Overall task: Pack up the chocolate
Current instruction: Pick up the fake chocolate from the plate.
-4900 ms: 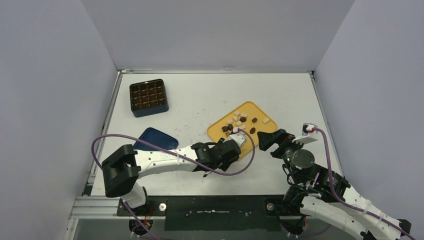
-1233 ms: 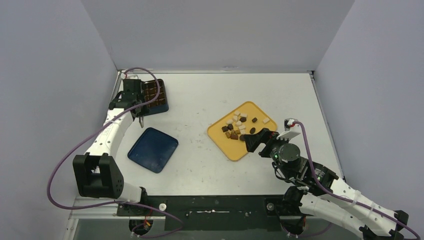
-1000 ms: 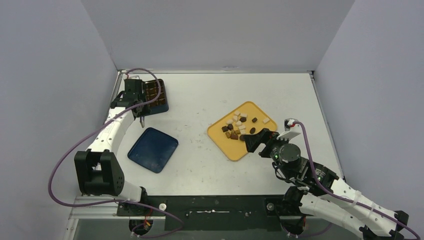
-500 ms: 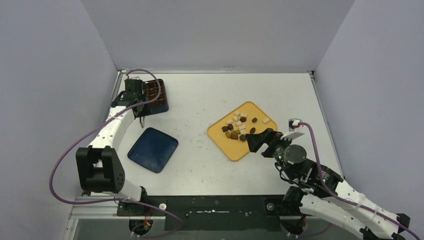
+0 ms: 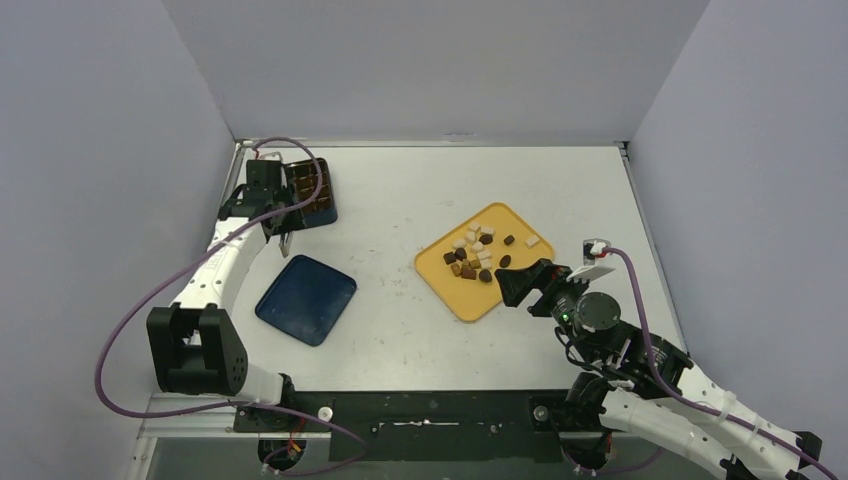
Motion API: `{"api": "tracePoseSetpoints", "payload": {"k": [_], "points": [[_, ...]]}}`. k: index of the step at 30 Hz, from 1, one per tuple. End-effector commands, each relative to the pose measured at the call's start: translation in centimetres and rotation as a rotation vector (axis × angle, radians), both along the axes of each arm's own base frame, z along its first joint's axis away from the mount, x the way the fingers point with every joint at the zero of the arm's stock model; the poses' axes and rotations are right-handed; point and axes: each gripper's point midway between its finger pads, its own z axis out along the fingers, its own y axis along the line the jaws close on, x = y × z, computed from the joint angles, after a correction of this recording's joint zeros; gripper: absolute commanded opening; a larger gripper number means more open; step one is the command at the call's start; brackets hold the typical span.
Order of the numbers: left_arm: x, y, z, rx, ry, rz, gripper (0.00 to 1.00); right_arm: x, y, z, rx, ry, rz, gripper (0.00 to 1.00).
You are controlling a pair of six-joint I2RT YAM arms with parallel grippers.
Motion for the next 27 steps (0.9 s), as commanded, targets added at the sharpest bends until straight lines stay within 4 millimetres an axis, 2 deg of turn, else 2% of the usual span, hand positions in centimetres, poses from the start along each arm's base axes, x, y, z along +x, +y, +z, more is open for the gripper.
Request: {"api": "tracePoseSetpoints", "payload": {"k": [1, 5, 11, 17, 27], "points": [[0.2, -3.0, 4.3, -0.075, -0.132, -0.135, 0.37, 0.1, -0.4, 1.5, 0.009, -0.030, -0.016, 1.00], [-0.9, -5.9, 5.4, -0.088, -0.150, -0.225, 0.37, 0.1, -0.8, 1.3, 0.010, -0.024, -0.032, 1.00], [-4.8, -13.1, 6.4, -0.129, -0.179, -0.429, 0.38, 0.2, -1.3, 1.3, 0.009, -0.017, -0.059, 1.00], [-7.0, -17.4, 6.6, -0.189, -0.178, -0.522, 0.38, 0.1, -1.2, 1.3, 0.020, -0.016, -0.050, 1.00], [-9.7, -23.7, 4.4, -0.142, -0.153, -0.665, 0.38, -0.2, -0.7, 1.6, 0.029, -0.021, -0.018, 1.00]]}}
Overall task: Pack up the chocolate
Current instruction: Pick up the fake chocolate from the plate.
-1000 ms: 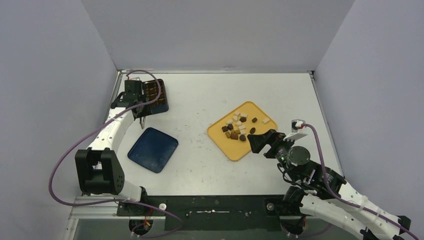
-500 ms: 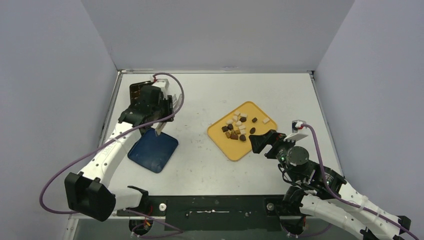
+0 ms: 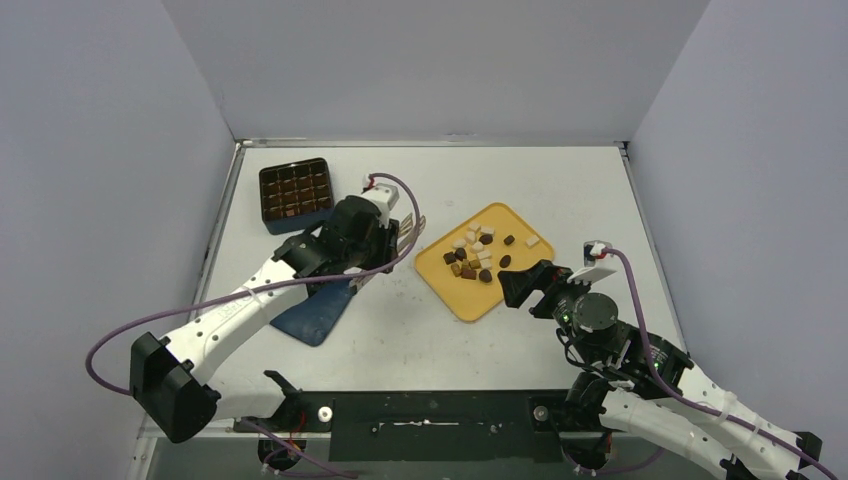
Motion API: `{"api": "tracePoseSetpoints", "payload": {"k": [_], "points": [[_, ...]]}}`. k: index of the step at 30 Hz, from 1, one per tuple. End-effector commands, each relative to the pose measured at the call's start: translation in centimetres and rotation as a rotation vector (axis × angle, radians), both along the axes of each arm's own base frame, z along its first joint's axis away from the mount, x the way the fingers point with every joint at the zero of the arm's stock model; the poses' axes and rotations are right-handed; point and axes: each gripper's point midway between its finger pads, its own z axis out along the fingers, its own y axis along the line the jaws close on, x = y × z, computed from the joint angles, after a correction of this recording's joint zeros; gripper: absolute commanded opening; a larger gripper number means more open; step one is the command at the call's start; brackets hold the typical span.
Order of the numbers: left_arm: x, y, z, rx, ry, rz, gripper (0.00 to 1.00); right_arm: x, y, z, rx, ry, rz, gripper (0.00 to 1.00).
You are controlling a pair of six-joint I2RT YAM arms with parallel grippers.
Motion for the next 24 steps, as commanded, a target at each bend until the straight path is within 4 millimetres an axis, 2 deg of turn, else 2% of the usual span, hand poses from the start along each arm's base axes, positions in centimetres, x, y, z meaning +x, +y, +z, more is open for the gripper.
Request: {"api": "tracePoseSetpoints", "payload": {"k": [1, 10, 24], "points": [[0.1, -2.4, -0.5, -0.008, -0.039, -0.022, 0.38, -0.2, 0.2, 2.5, 0.067, -0.046, 0.012, 1.00], [0.8, -5.8, -3.8, -0.007, -0.008, -0.121, 0.40, 0.3, 0.5, 2.2, 0.044, -0.043, 0.007, 1.00], [0.9, -8.7, -8.6, 0.118, 0.013, -0.195, 0.40, 0.4, 0.1, 2.1, 0.037, -0.043, -0.015, 1.00]]}}
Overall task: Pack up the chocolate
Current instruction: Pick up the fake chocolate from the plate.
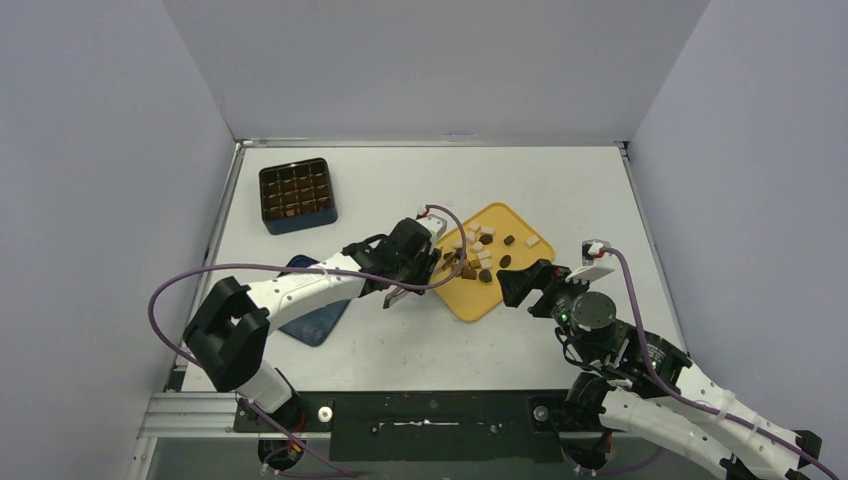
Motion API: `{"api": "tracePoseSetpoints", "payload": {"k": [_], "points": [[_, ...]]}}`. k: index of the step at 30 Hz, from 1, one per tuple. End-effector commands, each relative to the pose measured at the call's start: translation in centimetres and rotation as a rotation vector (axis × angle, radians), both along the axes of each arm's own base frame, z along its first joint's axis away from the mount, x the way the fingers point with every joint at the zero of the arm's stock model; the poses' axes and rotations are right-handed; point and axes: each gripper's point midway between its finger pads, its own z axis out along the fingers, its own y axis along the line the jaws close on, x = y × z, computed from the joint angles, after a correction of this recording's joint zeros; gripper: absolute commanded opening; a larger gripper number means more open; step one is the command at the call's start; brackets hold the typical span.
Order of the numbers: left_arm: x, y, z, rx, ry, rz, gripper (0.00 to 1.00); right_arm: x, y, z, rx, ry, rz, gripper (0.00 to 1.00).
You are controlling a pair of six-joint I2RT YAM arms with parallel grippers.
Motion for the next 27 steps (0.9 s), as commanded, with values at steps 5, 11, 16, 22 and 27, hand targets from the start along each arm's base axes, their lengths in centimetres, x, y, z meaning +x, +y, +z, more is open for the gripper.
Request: {"api": "tracePoseSetpoints", "payload": {"k": [5, 11, 16, 22, 27], "points": [[2.0, -1.5, 0.2, 0.011, -0.084, 0.001, 0.41, 0.2, -0.1, 2.0, 0.041, -0.035, -0.017, 1.00], [1.9, -2.2, 0.0, 0.025, -0.098, -0.027, 0.41, 0.2, -0.2, 1.7, 0.040, -0.034, -0.020, 1.00], [1.3, -2.8, 0.0, 0.025, -0.102, -0.055, 0.40, 0.1, -0.6, 1.8, 0.046, -0.038, -0.031, 1.00], [1.3, -2.5, -0.3, 0.041, -0.096, -0.039, 0.37, 0.0, -0.9, 1.7, 0.054, -0.039, -0.032, 1.00], [1.3, -2.5, 0.2, 0.027, -0.104, -0.036, 0.35, -0.1, -1.0, 1.7, 0.055, -0.038, -0.035, 1.00]]}}
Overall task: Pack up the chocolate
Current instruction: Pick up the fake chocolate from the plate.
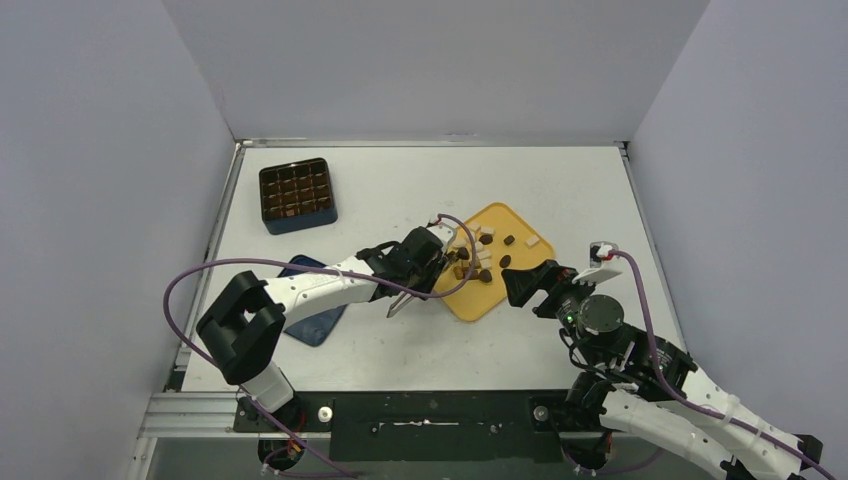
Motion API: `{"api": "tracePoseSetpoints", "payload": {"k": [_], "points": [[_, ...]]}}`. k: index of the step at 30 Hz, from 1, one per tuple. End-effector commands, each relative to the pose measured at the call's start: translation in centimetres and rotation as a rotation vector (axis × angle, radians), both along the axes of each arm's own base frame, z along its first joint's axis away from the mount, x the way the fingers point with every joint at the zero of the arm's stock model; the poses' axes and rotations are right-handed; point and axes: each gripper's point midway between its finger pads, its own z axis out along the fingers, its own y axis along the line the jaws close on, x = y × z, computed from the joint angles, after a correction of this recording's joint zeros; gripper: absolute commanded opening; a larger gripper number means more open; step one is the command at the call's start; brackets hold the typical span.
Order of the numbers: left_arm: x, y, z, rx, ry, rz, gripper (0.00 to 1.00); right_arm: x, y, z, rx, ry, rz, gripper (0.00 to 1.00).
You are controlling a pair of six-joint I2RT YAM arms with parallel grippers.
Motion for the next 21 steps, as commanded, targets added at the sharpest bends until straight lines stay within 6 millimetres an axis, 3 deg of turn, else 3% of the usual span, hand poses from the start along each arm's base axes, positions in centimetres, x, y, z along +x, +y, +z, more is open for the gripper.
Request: {"api": "tracePoseSetpoints", "payload": {"k": [1, 14, 21], "points": [[1.4, -1.6, 2.8, -0.074, -0.071, 0.003, 0.35, 0.0, -0.4, 1.2, 0.035, -0.021, -0.017, 1.00], [1.5, -0.7, 4.5, -0.092, -0.094, 0.062, 0.32, -0.1, -0.5, 0.6, 0.036, -0.012, -0.024, 1.00], [1.3, -0.5, 7.0, -0.151, -0.115, 0.086, 0.31, 0.1, -0.1, 0.4, 0.029, -0.004, -0.022, 1.00]]}}
